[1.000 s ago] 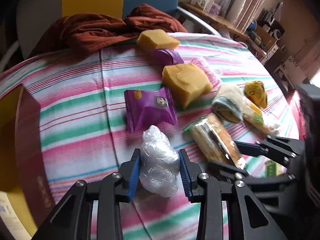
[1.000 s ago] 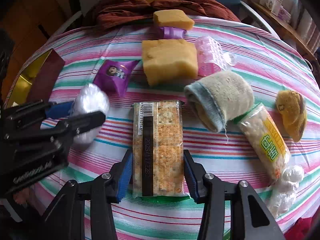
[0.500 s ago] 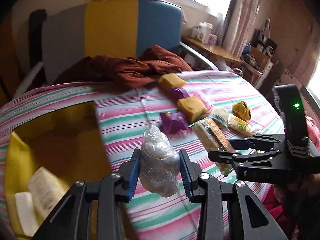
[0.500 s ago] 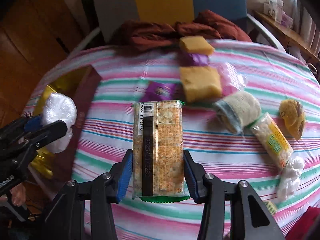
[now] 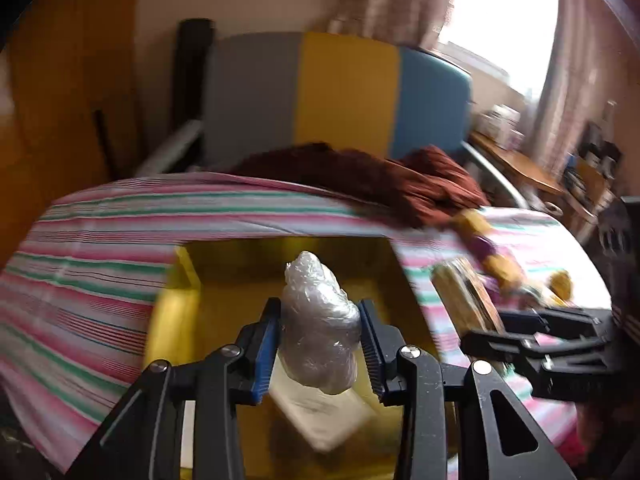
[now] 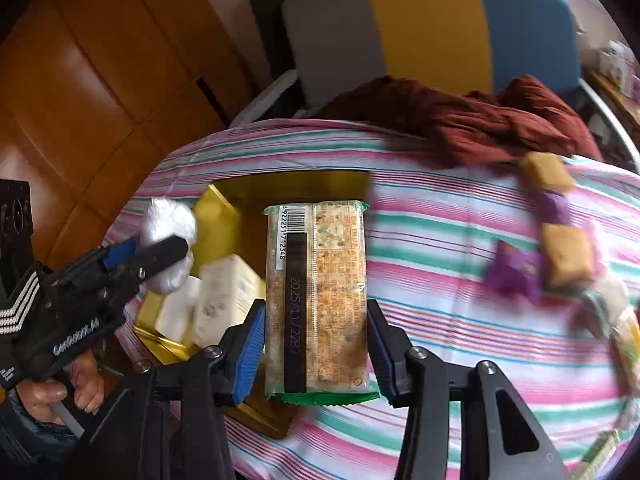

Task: Organize objects
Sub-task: 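Carry both items into the gold tray and open both tools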

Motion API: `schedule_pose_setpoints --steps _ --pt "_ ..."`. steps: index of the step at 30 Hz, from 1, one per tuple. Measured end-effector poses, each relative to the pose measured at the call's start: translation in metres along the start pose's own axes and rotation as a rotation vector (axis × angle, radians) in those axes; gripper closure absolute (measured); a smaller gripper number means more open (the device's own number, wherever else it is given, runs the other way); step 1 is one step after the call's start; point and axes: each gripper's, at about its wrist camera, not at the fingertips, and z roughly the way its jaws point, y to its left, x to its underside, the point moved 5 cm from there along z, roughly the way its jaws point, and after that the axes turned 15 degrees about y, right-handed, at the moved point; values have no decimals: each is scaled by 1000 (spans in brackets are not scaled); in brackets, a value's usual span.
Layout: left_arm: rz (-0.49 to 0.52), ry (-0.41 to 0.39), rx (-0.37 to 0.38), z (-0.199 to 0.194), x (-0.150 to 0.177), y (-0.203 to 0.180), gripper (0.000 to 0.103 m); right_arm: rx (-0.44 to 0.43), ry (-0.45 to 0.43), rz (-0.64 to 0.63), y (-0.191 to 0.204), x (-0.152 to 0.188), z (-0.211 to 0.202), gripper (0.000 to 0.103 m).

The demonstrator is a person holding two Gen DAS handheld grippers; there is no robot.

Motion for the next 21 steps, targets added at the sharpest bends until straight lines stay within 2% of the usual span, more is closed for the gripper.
schedule_pose_setpoints --steps 3,6,9,12,16,21 --pt "-33 -14 -69 4 -8 31 62 20 5 -17 21 -18 17 55" --pt "-53 7 -115 14 -8 50 58 41 9 -33 36 -29 29 53" --pt "-93 15 -111 16 -1 63 39 54 11 -38 44 -29 32 53" --pt "-111 -6 -117 12 10 66 28 76 3 -53 49 -22 32 52" --pt "-142 -32 -123 1 23 64 23 130 -50 -76 55 -11 20 52" --pt "-159 -89 -142 -21 36 54 15 238 -146 -112 67 2 3 51"
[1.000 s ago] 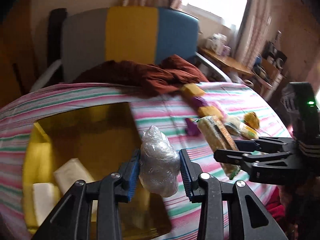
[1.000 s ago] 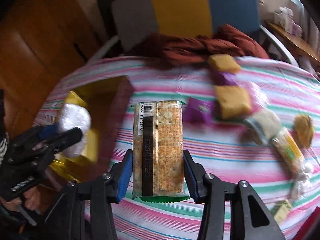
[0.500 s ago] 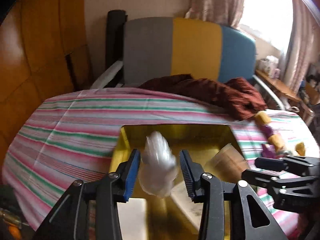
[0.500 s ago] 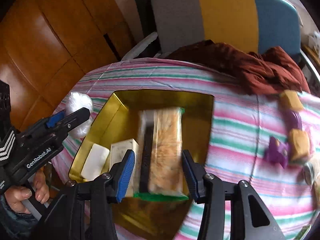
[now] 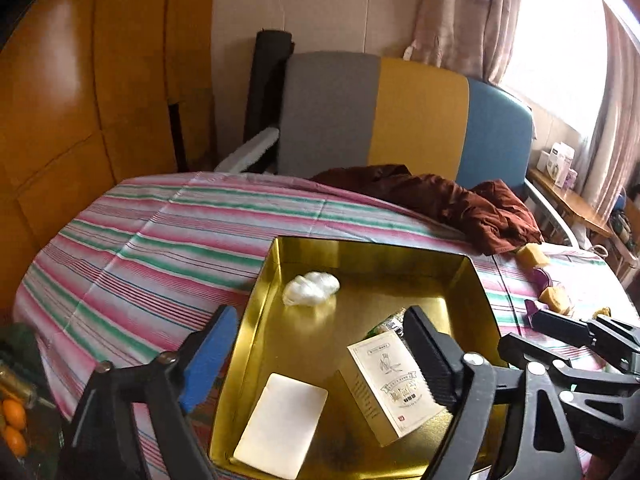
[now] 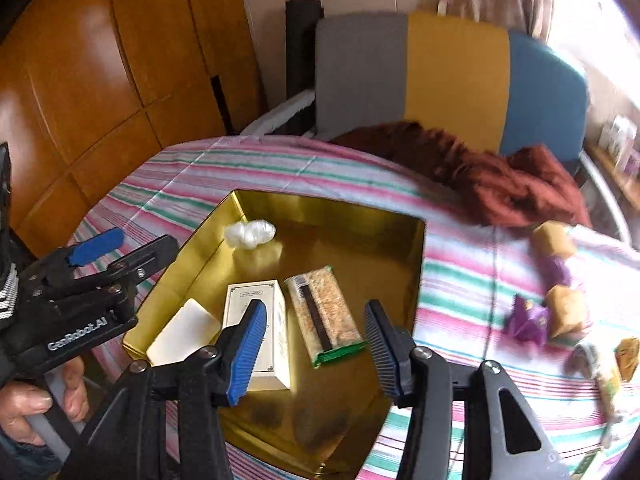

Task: Organize objects
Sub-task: 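Carry both items into the gold tray and open both tools, then withdraw both tools from the tray toward the remaining items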

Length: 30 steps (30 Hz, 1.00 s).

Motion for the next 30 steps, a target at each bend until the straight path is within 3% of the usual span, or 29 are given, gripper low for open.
schedule_pose_setpoints --steps 3,13,30 --pt "7 -16 -3 -10 7 -5 13 34 -32 9 1 5 -8 50" --pt "33 -25 8 -23 26 -16 13 30 -80 53 -3 26 -19 49" --pt "95 -18 49 -33 41 -39 12 64 -87 168 -35 51 -27 44"
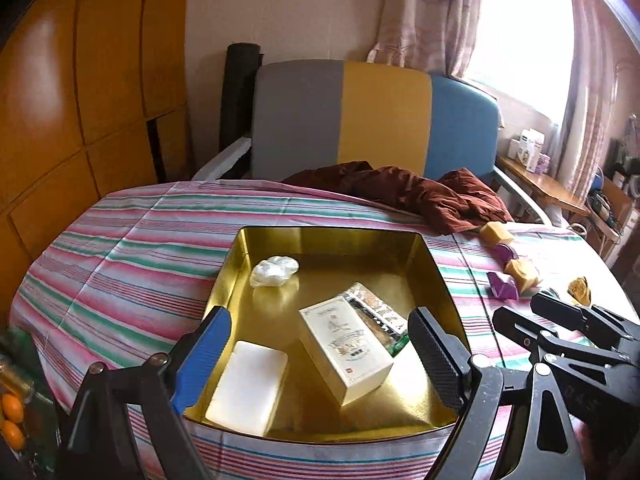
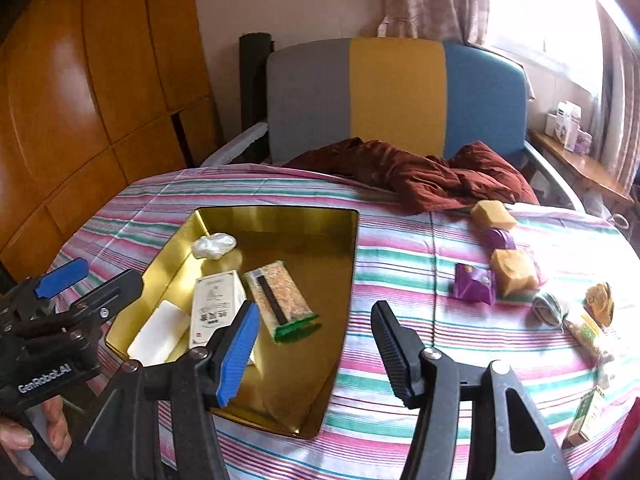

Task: Organize objects
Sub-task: 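Withdraw both tools from the tray toward the remaining items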

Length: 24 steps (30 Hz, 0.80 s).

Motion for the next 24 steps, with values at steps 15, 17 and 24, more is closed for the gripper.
schedule_pose_setpoints --steps 15,17,24 --pt "106 37 83 7 -4 -44 12 63 69 177 -83 30 3 44" --pt "122 42 92 9 -5 -52 12 70 78 204 -95 34 3 44" --pt "200 78 121 19 -3 -84 12 88 101 289 -139 49 1 44"
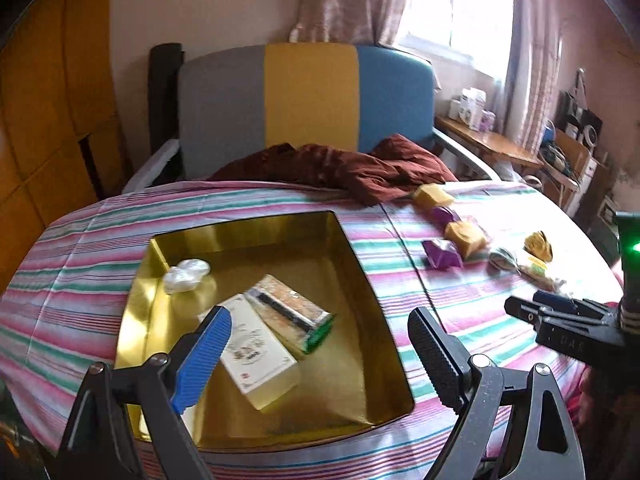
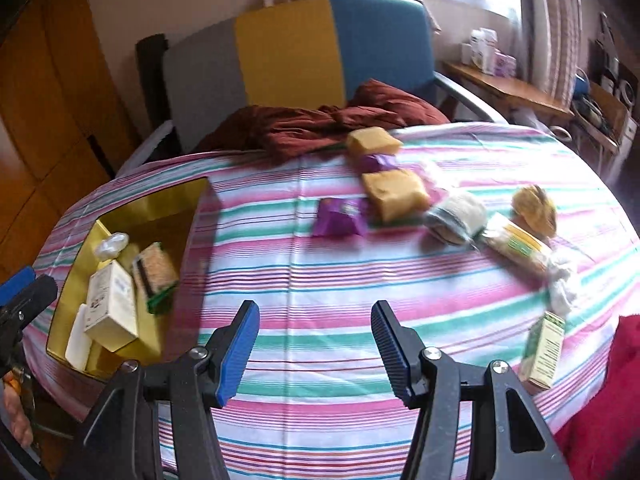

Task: Organize objects
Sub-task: 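Withdraw both tools from the tray toward the remaining items, then grasp the purple snack packet with the left tool while the right tool grasps a yellow sponge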

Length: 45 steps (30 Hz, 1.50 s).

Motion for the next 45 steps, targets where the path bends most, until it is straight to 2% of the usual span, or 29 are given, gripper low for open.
schedule_pose_setpoints --steps 14,24,26,29,33,40,45 --pt "162 42 21 34 -30 -61 13 23 -21 83 -59 -26 -12 44" --pt "404 142 78 86 -70 -118 14 -1 -17 113 -96 -57 -12 44" --pt "461 141 64 96 -79 -130 14 -23 -16 114 -102 -67 -13 44" --pt "551 146 58 114 -91 -147 17 -44 -17 131 -113 -82 -12 44" --pt "656 196 53 146 -101 -161 24 -60 -10 142 -127 -99 -6 44" --pt "746 308 76 190 -108 -176 28 -85 24 136 -136 -115 14 44" --pt "835 293 47 206 -114 -193 29 -94 40 112 -138 -130 27 44"
